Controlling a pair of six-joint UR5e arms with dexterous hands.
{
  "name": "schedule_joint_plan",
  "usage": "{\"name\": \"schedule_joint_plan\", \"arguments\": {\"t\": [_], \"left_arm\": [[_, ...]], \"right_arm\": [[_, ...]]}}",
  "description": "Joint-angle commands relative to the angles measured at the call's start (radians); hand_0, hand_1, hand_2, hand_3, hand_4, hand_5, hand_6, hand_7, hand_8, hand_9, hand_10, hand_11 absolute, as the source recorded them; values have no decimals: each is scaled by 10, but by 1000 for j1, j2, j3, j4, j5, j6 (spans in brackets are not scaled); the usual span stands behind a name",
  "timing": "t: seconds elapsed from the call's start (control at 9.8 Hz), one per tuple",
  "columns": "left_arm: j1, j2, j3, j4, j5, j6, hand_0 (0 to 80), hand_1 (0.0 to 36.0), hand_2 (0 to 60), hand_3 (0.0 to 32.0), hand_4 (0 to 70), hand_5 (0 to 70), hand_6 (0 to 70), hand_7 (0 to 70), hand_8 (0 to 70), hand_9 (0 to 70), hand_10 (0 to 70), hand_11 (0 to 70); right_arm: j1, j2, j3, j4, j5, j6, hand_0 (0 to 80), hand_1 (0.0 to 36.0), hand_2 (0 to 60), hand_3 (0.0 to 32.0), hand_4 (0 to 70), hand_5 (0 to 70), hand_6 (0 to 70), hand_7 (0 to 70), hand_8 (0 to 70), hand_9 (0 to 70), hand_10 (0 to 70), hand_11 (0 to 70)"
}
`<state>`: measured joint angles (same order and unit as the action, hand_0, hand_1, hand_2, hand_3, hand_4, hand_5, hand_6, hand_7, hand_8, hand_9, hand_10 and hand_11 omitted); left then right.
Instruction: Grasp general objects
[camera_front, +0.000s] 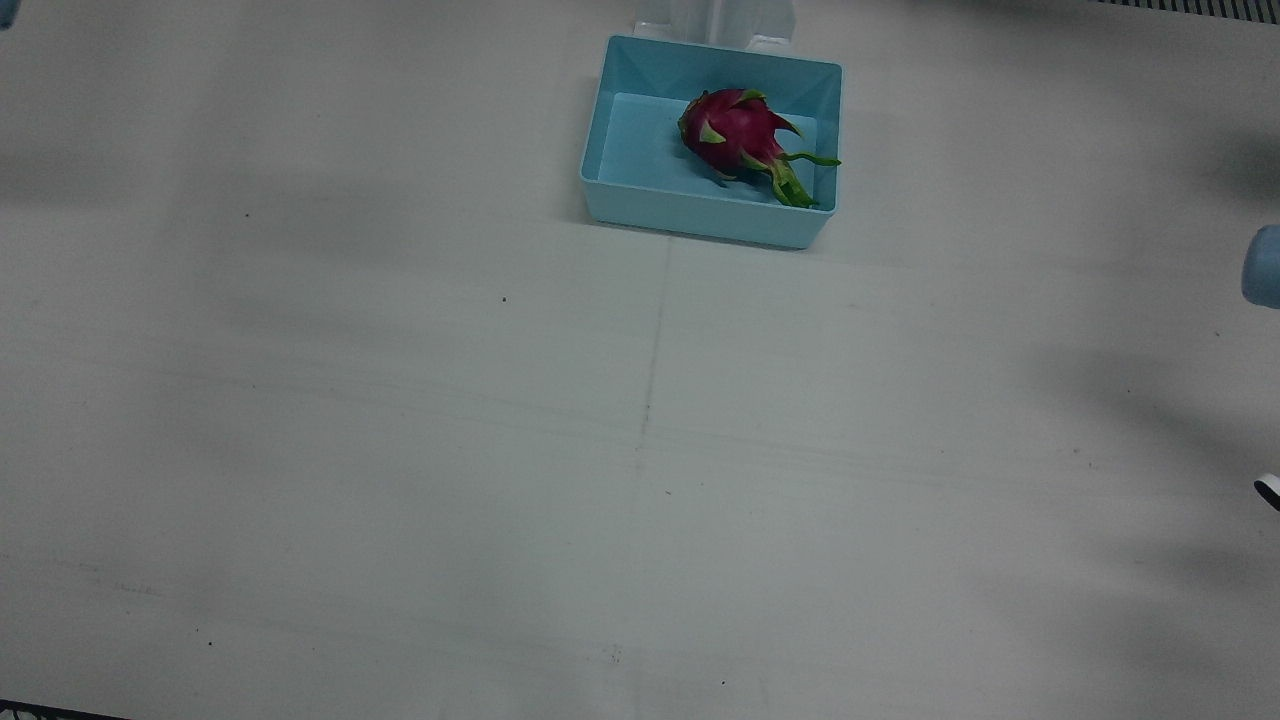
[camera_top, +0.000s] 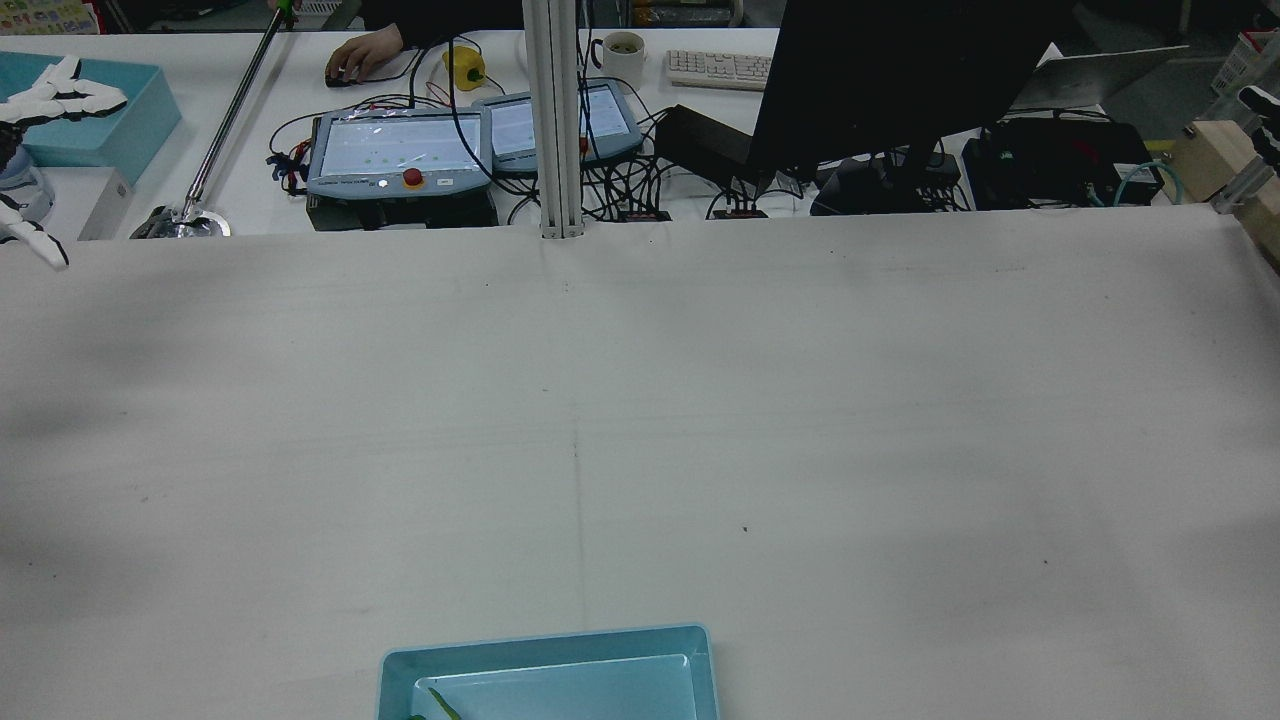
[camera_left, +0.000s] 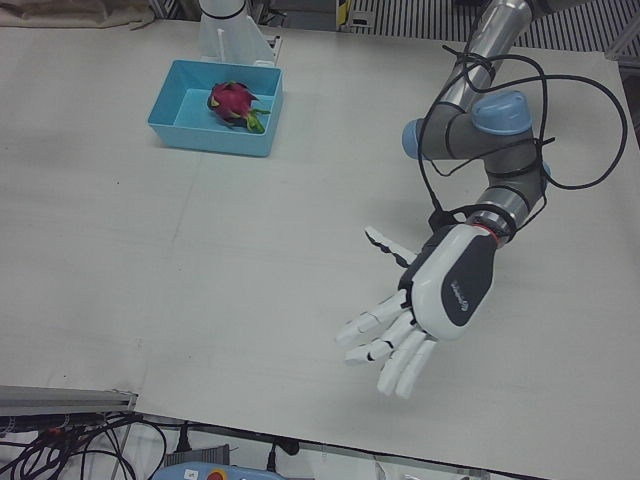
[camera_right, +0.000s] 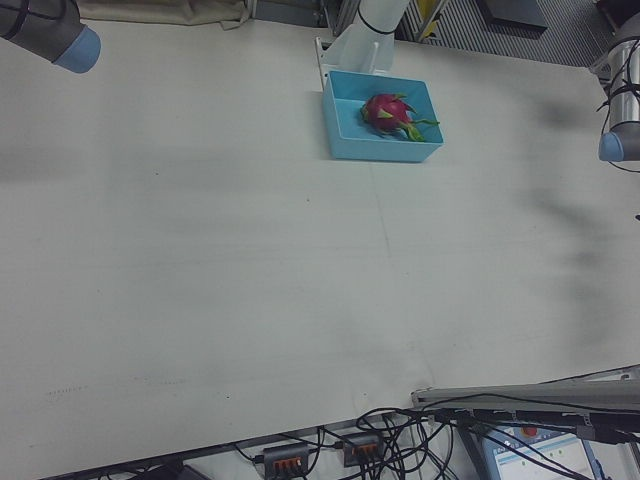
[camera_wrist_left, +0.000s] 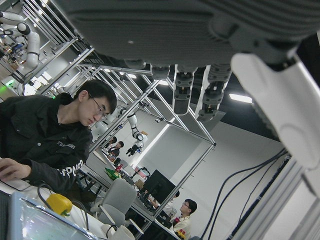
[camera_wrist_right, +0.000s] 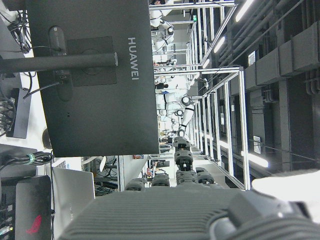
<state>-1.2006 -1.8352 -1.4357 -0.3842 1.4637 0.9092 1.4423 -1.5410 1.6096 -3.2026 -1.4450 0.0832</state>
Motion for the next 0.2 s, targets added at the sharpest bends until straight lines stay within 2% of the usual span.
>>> {"name": "schedule_joint_plan", "arguments": {"t": [0.0,0.1], "left_arm": [[-16,127,64,-126,-165,-27,471,95,1,0,200,60,97,240,22,34,61,97],[-14,154,67,-149,-181,-27,473,97,0,0,192,56,122,276,25,45,68,109]], "right_arm": [[0,-1,0,0,0,0,0,0,0,0,0,0,0,0,0,0,0,0],[0,1,0,0,0,0,0,0,0,0,0,0,0,0,0,0,0,0]]}}
